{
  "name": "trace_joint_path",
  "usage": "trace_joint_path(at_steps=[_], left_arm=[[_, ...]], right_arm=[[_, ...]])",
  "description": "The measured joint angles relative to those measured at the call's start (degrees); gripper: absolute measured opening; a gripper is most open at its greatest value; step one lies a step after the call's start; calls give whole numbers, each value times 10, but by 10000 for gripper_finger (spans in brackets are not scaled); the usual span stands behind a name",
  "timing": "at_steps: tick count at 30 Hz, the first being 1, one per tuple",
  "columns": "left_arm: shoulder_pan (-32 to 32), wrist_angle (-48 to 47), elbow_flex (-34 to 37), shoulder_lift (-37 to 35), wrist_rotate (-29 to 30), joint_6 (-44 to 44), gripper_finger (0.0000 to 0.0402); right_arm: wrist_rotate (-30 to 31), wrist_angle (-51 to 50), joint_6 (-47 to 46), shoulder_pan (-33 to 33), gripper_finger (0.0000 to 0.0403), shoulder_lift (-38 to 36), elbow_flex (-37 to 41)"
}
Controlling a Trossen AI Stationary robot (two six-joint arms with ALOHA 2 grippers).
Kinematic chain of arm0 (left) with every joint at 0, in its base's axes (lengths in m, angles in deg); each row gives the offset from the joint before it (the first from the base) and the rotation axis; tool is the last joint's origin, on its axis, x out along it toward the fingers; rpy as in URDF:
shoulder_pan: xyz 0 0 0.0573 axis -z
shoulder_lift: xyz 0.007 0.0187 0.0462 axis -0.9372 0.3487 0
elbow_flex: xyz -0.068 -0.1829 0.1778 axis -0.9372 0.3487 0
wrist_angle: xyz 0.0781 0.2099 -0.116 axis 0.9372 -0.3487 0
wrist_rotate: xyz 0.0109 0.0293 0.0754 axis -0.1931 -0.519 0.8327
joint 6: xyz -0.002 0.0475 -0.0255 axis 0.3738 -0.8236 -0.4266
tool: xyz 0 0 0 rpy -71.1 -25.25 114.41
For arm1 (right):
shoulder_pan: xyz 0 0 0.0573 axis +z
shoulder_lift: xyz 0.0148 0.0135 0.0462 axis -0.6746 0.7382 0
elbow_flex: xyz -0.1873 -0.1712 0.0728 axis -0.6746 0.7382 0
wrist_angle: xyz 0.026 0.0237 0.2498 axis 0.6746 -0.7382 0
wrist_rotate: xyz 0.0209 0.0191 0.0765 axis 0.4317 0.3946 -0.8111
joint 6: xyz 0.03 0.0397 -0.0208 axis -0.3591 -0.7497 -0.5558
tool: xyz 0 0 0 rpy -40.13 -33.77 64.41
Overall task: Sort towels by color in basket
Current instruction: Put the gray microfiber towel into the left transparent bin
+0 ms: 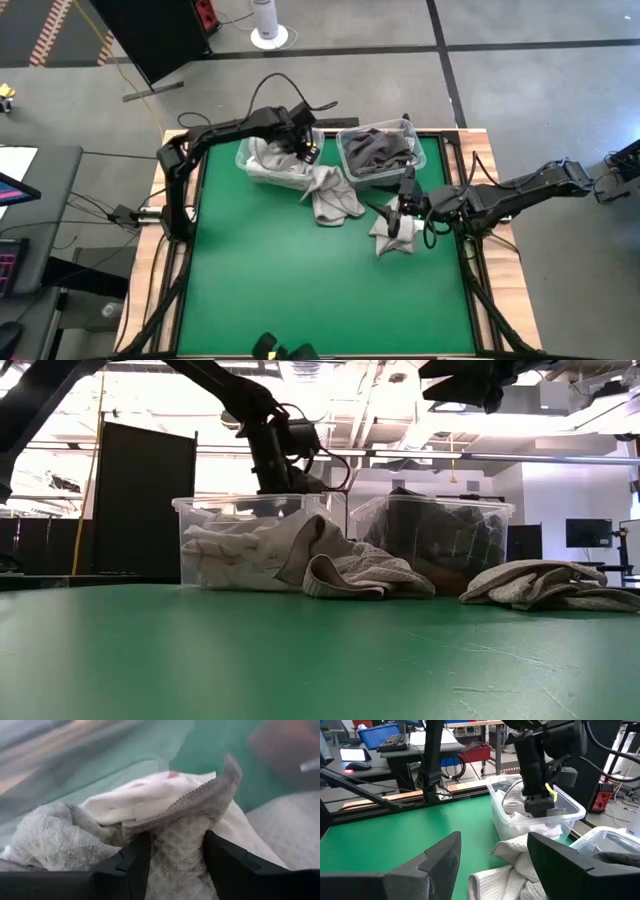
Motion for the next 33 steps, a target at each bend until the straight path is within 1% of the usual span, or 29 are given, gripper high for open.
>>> trace_joint_path(at_steps=[4, 9, 14, 16, 20, 24, 30, 33], left_arm=[[0, -19, 9, 0, 3, -23, 171], [0, -21, 39, -1, 2, -37, 171], [0, -10, 84, 0, 1, -43, 171], [0, -12, 87, 1, -6, -59, 171], [0, -40, 77, -14, -17, -70, 171], [1, -76, 47, -40, -26, -79, 171], [1, -150, -1, -63, -6, -91, 171], [1, -197, -37, -65, 0, -92, 171]], right_arm=[[0, -12, -9, 5, 272, 0, 0], [0, -21, -30, 23, 272, 0, 0], [0, -14, -35, 37, 272, 0, 0], [0, -14, -37, 38, 272, 0, 0], [0, -13, -37, 38, 272, 0, 0], [0, -15, -37, 36, 272, 0, 0], [0, -17, -37, 36, 272, 0, 0], [0, -17, -36, 36, 272, 0, 0]])
